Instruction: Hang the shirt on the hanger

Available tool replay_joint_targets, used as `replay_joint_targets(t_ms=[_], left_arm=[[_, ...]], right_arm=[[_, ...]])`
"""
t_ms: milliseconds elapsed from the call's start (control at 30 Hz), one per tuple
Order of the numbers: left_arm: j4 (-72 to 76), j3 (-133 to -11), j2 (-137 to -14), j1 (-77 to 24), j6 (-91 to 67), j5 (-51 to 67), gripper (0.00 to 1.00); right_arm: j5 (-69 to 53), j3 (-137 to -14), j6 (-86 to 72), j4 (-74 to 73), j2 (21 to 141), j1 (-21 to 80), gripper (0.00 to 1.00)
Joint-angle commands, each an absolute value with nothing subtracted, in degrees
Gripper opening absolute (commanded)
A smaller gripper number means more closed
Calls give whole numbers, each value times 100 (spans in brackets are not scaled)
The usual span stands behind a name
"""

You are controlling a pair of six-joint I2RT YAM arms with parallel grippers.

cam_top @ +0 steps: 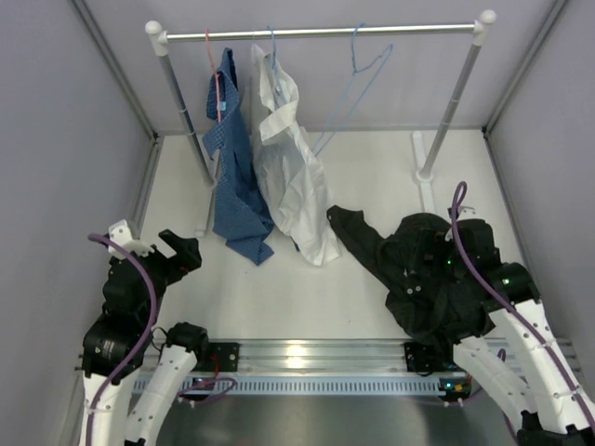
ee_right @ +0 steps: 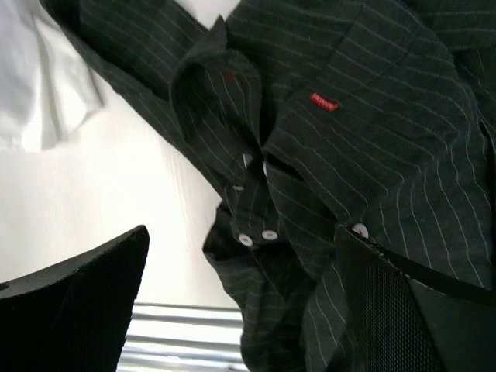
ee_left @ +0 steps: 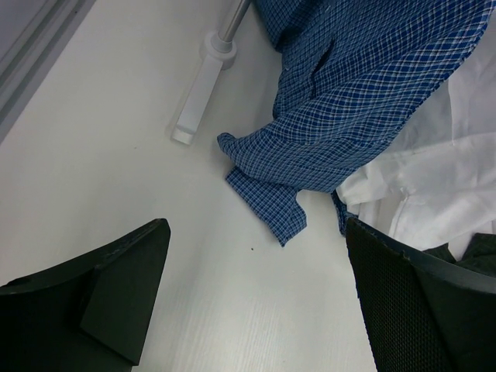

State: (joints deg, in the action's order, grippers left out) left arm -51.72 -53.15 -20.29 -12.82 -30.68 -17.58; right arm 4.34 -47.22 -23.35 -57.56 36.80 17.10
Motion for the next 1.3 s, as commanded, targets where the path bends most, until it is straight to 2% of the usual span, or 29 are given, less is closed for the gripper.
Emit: replay_joint_targets(t_ms=[0,133,367,467,500,533,567,600,633,800,933,1067,1167,1267], left_arm=[[-4764,-5265,-2065,-1257,-3164,-1627,98],[-4755,-5256,-2118,-1257,-3173,-1582,98],[-4746,-5229,-2153,-1257,-3138,-1389,98],[-4746,-5212,-2180,-1257,-3103,-1248,98],[-4746,-5212,-2223,-1257,-3094,-1231,98],[-4737,-5212,-2241,-1257,-3085,-1204,98],[-4746,-5221,-2259,-1257,-3068,-1187,98],[-4746,-5221,-2285,-1257,-3067,-1169,98],[-4746,-5212,-2294,-1257,-3059,-1125,98],[-4641,-5221,-2294,-1257,-2884,-739,98],[-4509,-5238,-2233,-1257,-2620,-151,98],[-4474,-5317,-2127,-1257,-2417,430,98],[-4474,-5361,-2205,-1257,-2635,843,98],[-4500,-5370,-2390,-1257,-2532,1028,98]], right_arm=[[623,-4747,-2961,-4826,3779,1810,99],[1955,-4395,-3488,-4623,4314,1951,99],[2636,-3428,-3981,-3762,5299,2161,99],[2672,-3480,-4016,-3692,5651,2530,75],[2672,-3507,-4051,-3631,5695,2670,60],[2663,-3542,-4113,-3595,5756,2907,31],[2637,-3568,-4139,-3560,5792,3022,21],[2498,-3664,-4166,-3507,5827,3128,6],[2400,-3726,-4183,-3472,5862,3381,0],[1128,-4007,-4804,-2534,5459,4191,0],[914,-3973,-5763,-1250,5133,4998,0],[1799,-3929,-6538,-379,5089,5861,0],[2775,-4017,-6863,-754,5107,6249,0],[3592,-3447,-7434,-1299,4555,6258,0]])
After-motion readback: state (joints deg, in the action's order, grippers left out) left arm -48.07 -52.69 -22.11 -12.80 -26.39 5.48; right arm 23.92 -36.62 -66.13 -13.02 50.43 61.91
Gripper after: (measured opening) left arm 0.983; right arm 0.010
